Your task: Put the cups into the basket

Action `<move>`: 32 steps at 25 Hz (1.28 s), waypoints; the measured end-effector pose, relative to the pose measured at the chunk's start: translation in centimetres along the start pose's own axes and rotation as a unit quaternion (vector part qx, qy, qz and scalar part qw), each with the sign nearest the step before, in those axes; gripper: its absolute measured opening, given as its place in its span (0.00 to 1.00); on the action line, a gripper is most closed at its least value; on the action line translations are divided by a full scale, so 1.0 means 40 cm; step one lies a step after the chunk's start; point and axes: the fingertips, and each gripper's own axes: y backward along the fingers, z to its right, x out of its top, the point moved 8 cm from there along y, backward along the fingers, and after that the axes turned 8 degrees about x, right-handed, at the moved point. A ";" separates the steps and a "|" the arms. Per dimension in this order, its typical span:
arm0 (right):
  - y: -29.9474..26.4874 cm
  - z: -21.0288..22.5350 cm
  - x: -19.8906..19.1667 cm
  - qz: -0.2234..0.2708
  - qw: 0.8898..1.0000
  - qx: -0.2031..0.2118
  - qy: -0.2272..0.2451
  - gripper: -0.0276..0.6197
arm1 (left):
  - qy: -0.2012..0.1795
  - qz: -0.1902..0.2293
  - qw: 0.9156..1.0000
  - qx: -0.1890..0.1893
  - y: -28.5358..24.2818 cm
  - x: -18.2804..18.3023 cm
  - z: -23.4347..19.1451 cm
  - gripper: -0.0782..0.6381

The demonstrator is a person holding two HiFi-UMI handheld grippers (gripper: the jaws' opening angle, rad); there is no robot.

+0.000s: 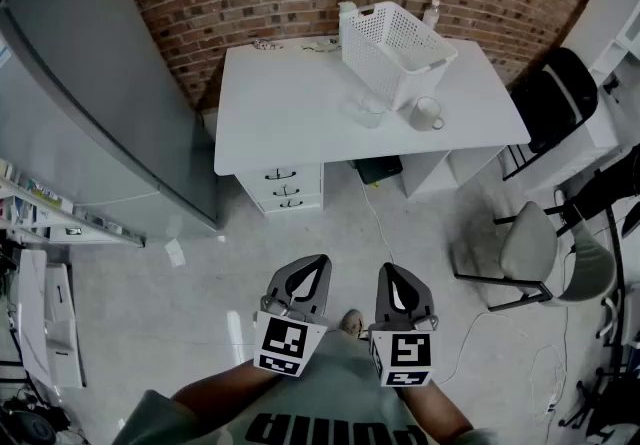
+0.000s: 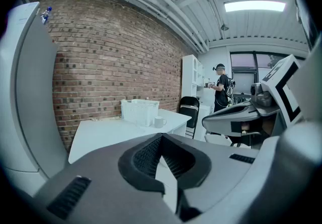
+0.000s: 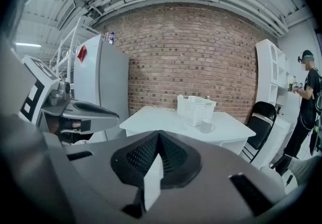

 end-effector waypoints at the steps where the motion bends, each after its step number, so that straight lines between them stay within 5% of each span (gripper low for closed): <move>1: 0.000 -0.005 0.000 0.000 1.000 0.000 0.000 0.06 | 0.000 0.000 1.000 0.000 0.003 -0.002 -0.003 0.11; 20: -0.034 -0.118 0.017 0.002 1.000 -0.010 -0.001 0.06 | 0.008 0.009 1.000 -0.016 0.049 -0.021 -0.103 0.11; 32: -0.114 -0.044 0.022 0.001 1.000 0.008 -0.003 0.06 | 0.007 0.008 1.000 0.003 -0.041 -0.005 -0.114 0.11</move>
